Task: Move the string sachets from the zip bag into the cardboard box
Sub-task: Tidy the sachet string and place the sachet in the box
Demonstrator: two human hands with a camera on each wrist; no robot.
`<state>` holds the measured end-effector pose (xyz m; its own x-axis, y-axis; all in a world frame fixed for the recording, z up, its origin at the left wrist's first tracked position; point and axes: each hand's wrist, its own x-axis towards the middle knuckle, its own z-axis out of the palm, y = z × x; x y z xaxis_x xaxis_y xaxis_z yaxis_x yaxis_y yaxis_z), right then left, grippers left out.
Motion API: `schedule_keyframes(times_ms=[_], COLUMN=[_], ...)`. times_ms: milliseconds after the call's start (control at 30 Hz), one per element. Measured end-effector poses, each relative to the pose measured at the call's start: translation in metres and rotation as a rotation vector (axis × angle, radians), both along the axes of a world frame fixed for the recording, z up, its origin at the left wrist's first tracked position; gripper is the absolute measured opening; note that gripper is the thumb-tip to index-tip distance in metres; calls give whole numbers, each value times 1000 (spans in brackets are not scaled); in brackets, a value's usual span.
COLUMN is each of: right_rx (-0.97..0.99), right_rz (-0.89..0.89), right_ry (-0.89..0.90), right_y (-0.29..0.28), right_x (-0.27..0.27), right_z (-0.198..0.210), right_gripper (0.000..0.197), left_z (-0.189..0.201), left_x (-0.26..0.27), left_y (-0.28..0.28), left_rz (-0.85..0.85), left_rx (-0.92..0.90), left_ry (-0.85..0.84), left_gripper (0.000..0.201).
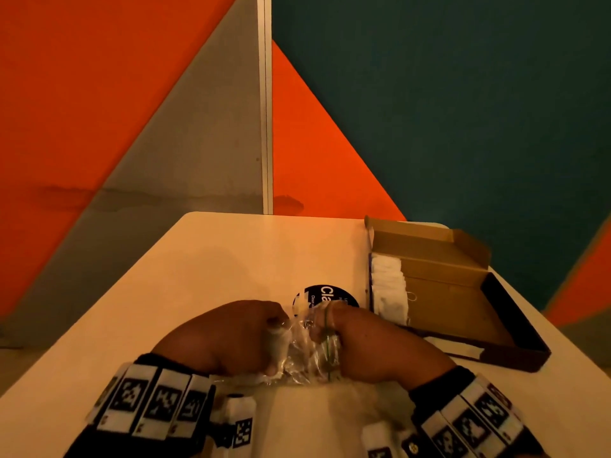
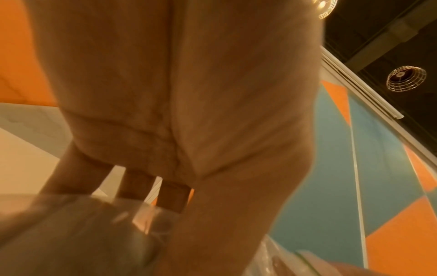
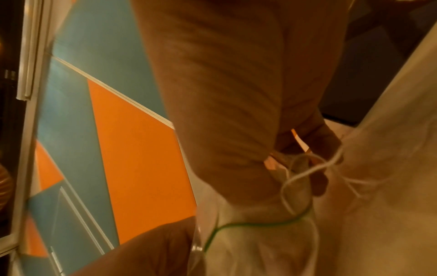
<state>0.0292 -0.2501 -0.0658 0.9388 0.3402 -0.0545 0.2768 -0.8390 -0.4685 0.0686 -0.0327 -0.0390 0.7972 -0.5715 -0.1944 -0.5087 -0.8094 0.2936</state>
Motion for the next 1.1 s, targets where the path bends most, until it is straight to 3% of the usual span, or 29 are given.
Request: schedule_keyframes(times_ms=[133,267,467,700,833,933,1100], right_rx=[39,80,74,113,105,269,779], right_rz=[6,-60,-150,-135,-192,-271,-329], right_ry=[29,32,-21,-21,-52,-62,10], right_y=[-1,-4,-6,-9,-20,-36,-39], right_x=[-10,-12,-11,-18,-18,-19,-20], right_z=[17,24,31,38,48,55,60], right_gripper=[34,26,32,28,22,20,24], left_z=[1,3,1,0,1,2,6], left_x=[0,0,2,2,1,0,-4], left_y=[1,0,1,3,3,3,0], left_rz=[25,49,85,93,125,132,92], left_rx=[-22,8,-2,-32,-37,-49,-30], left_ry=[47,35,46,79,99,99,125], left_gripper=[52,63,66,53,58,57,59])
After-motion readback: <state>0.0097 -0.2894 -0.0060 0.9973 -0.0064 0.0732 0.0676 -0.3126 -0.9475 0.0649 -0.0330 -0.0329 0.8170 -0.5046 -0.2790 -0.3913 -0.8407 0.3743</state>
